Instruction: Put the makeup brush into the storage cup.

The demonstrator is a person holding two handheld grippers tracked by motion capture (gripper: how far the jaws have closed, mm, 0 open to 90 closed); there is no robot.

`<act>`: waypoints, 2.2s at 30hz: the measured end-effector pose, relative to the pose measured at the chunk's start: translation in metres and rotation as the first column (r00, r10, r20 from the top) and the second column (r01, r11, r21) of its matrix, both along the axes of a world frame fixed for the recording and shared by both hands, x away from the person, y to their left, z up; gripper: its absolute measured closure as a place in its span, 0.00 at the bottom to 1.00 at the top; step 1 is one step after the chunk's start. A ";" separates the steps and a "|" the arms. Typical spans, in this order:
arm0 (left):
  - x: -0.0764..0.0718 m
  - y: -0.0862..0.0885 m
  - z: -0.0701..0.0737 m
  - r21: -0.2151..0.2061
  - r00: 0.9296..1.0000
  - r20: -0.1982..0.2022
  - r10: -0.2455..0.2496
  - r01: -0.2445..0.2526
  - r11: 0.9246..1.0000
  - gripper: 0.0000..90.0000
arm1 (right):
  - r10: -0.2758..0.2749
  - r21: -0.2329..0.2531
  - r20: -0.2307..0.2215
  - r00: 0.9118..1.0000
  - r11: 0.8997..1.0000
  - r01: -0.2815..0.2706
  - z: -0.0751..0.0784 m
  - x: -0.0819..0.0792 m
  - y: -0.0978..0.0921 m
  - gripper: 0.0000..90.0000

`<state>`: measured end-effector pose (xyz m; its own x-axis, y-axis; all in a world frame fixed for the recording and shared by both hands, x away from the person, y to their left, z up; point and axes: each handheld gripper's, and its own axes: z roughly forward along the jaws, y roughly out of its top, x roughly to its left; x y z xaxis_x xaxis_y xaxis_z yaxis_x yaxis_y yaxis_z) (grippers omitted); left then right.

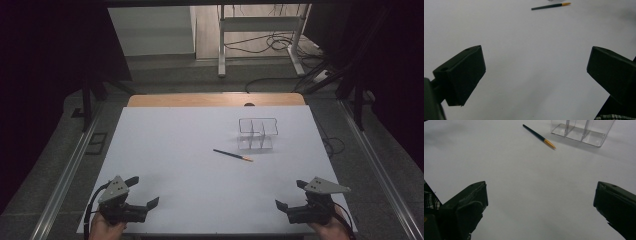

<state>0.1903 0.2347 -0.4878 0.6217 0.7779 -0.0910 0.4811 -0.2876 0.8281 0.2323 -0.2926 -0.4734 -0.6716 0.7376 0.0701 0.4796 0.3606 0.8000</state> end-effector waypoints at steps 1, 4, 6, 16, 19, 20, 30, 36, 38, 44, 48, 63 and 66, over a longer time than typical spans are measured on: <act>0.000 0.000 0.000 0.014 1.000 0.002 -0.001 0.001 1.000 0.03 | -0.002 0.000 0.006 1.000 1.000 0.002 0.000 0.000 0.000 0.00; -0.001 -0.001 0.000 0.033 1.000 0.002 0.000 0.000 0.999 0.03 | 0.000 0.000 0.019 1.000 1.000 0.000 0.001 0.000 -0.001 0.00; -0.001 -0.001 0.000 0.035 1.000 0.001 0.001 -0.001 0.999 0.03 | 0.003 -0.005 0.022 1.000 1.000 -0.002 0.001 0.000 -0.001 0.00; -0.005 0.000 0.002 0.059 1.000 0.014 0.018 -0.019 0.998 0.01 | 0.002 -0.027 0.026 1.000 1.000 -0.001 0.003 0.000 -0.001 0.01; -0.007 0.001 0.002 0.062 0.999 0.022 0.027 -0.028 0.998 0.01 | 0.003 -0.027 0.019 1.000 1.000 -0.002 0.003 0.000 0.001 0.02; -0.008 0.002 0.003 0.063 0.999 0.024 0.030 -0.031 0.998 0.01 | 0.000 -0.032 0.019 1.000 0.999 0.001 0.003 0.000 0.001 0.02; -0.012 0.003 0.002 0.074 0.999 0.025 0.031 -0.032 0.997 0.01 | 0.007 -0.057 0.007 1.000 0.998 -0.007 0.005 0.001 0.006 0.04; -0.013 0.004 0.003 0.067 0.999 0.033 0.024 -0.026 0.997 0.01 | 0.023 -0.076 0.012 1.000 0.997 -0.022 0.006 0.002 0.011 0.03; -0.013 0.004 0.003 0.067 0.999 0.034 0.023 -0.025 0.997 0.01 | 0.026 -0.079 0.015 1.000 0.997 -0.025 0.008 0.003 0.012 0.03; -0.012 0.005 0.003 0.062 0.999 0.041 0.026 -0.028 0.998 0.01 | 0.040 -0.071 0.018 0.999 0.997 -0.038 0.012 0.007 0.018 0.03; -0.012 0.006 0.002 0.065 0.999 0.039 0.021 -0.024 0.998 0.02 | 0.052 -0.090 0.012 0.999 0.995 -0.051 0.012 0.009 0.022 0.03; -0.010 0.006 0.000 0.087 0.999 0.034 0.026 -0.029 0.996 0.02 | 0.063 -0.089 -0.035 0.997 0.994 -0.066 0.015 0.025 0.029 0.02; -0.011 0.006 0.001 0.086 0.999 0.036 0.028 -0.031 0.996 0.02 | 0.060 -0.090 -0.048 0.997 0.994 -0.064 0.017 0.030 0.030 0.01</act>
